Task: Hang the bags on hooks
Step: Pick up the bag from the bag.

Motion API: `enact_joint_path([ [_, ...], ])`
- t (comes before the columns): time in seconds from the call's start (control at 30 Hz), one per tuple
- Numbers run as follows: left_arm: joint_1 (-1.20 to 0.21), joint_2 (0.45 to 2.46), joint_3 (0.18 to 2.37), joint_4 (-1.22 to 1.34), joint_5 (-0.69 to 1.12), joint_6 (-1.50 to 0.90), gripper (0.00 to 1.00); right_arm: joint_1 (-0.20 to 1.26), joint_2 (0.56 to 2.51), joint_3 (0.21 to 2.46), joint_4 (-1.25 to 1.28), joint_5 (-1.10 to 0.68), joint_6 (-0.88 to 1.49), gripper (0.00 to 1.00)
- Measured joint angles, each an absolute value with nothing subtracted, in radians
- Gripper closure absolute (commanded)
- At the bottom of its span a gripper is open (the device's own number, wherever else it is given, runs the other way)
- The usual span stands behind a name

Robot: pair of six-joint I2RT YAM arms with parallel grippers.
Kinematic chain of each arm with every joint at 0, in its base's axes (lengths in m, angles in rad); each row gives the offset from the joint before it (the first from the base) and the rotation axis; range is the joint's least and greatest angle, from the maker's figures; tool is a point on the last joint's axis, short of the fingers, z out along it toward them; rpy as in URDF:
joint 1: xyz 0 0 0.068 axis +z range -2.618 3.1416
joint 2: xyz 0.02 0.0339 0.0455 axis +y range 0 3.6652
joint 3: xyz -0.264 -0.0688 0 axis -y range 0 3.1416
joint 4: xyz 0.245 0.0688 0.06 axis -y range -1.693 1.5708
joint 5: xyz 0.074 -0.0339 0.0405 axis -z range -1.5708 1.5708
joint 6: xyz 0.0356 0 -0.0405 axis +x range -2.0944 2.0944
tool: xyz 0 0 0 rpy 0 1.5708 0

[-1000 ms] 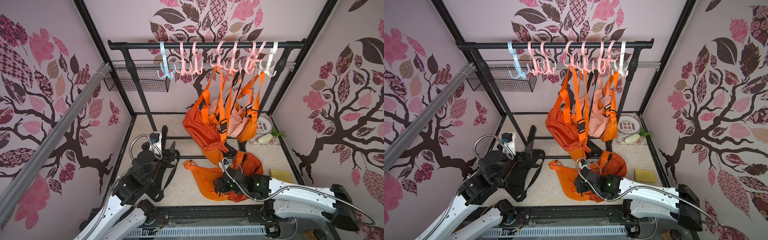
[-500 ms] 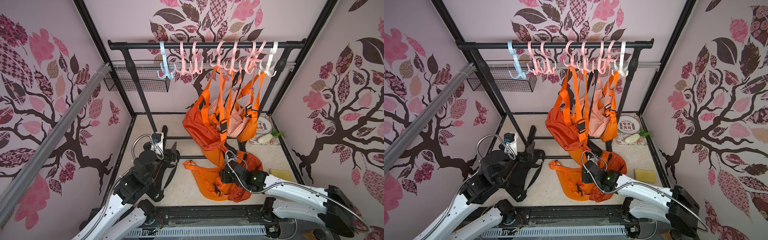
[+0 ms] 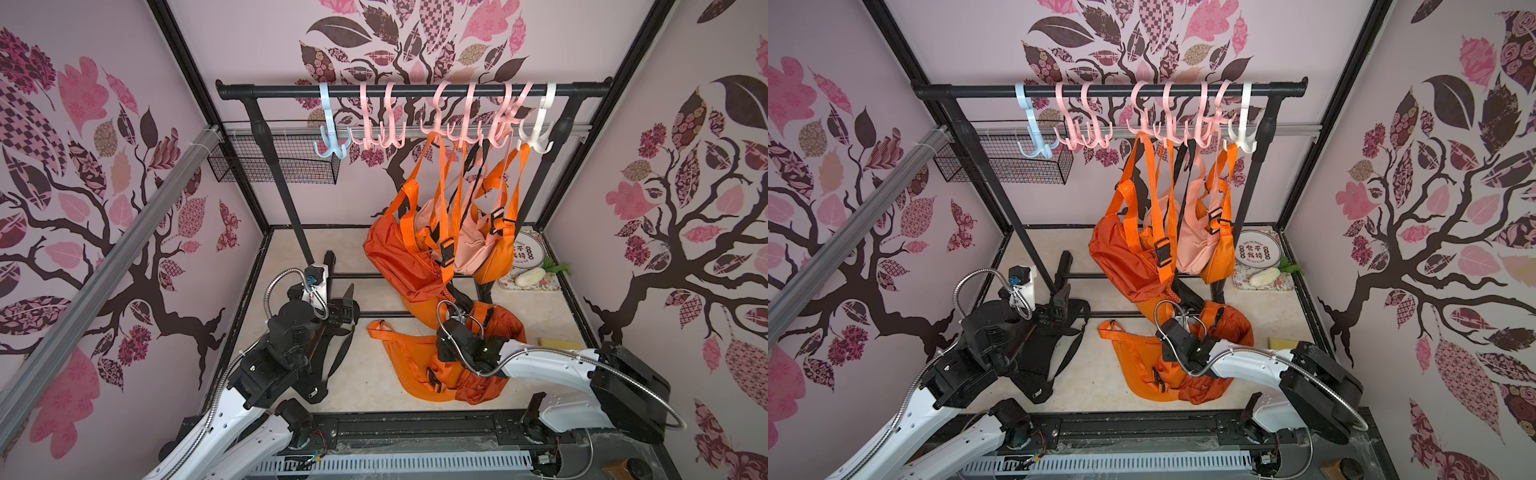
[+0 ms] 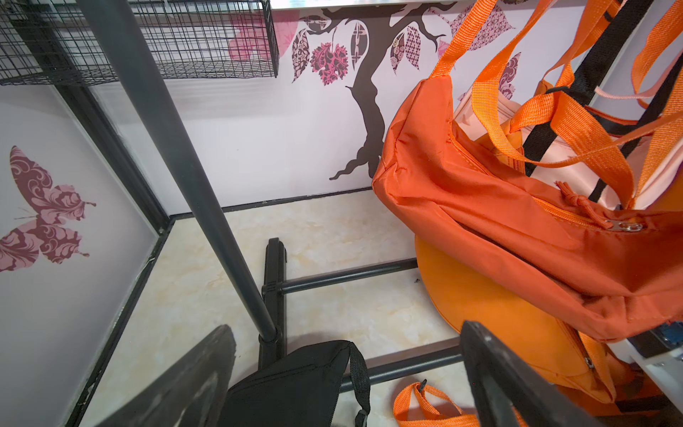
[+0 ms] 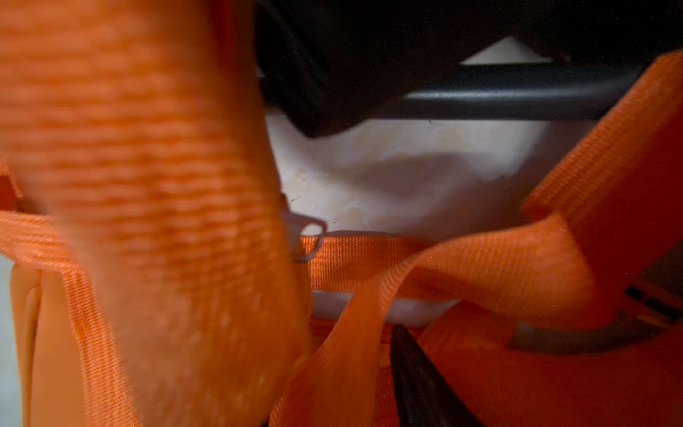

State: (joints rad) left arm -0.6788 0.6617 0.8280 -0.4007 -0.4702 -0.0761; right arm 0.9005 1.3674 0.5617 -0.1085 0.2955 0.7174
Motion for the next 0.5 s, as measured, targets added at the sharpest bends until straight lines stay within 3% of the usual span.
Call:
enact_joint_path([
  [0.07,-0.679,0.662,0.828,-0.401,-0.47,-0.076,0.02,0.9,1.385,0.562,-0.091,0.285,0.708,0.78],
  [0.2,-0.68,0.661,0.828,-0.4,-0.47,-0.075,0.02,0.9,1.379,0.574,-0.102,0.247,0.694,0.99],
  [0.3,-0.68,0.661,0.827,-0.398,-0.47,-0.075,0.02,0.907,1.317,0.575,-0.134,0.222,0.7,1.0],
  [0.5,-0.68,0.653,0.823,-0.397,-0.453,-0.07,0.02,0.937,0.99,0.578,-0.213,0.146,0.691,1.0],
])
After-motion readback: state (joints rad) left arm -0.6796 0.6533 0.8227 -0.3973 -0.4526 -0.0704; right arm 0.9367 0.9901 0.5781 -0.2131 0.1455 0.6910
